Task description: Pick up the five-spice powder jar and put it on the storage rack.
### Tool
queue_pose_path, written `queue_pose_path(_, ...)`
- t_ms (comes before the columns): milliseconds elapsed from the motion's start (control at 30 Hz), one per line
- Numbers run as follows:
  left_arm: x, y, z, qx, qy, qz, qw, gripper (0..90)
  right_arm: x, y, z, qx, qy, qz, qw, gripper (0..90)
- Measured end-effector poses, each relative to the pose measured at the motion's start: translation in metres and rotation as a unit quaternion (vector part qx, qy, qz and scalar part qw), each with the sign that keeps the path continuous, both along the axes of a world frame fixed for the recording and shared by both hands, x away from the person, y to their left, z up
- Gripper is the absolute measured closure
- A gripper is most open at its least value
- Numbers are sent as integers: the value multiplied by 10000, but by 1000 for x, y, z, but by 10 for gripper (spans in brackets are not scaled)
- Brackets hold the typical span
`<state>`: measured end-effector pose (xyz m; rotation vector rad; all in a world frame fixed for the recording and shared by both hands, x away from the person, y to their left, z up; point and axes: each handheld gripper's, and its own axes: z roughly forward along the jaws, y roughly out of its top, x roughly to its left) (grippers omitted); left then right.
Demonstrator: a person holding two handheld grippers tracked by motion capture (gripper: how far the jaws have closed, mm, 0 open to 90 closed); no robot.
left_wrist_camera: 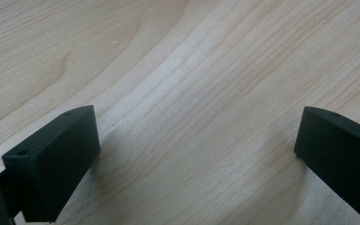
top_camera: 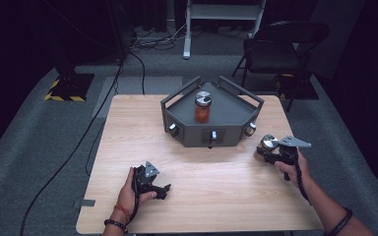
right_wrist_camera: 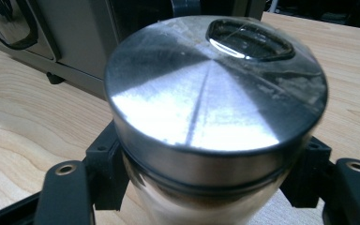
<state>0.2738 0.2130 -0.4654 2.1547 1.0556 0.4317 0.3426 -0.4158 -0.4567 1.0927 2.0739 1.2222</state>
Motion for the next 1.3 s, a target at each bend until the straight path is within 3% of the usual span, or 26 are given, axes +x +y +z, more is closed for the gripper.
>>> queue_pose_path(600,0,0,0,-1,1,-2,10000,3,-9,12,17,-295,7,-103,9995,307)
queue_pose_path(767,0,0,0,0,1,-6,10000,2,-10,14,27,-229,5,-55,9997,307)
queue_pose_path(967,0,-1,0,0,2,17,10000,3,-15,17,41,-204,-59,-42,9998,307)
queue_pose_path(1300,0,-1,0,-1,2,16,10000,3,-21,29,78,-376,-368,-46,9986,307)
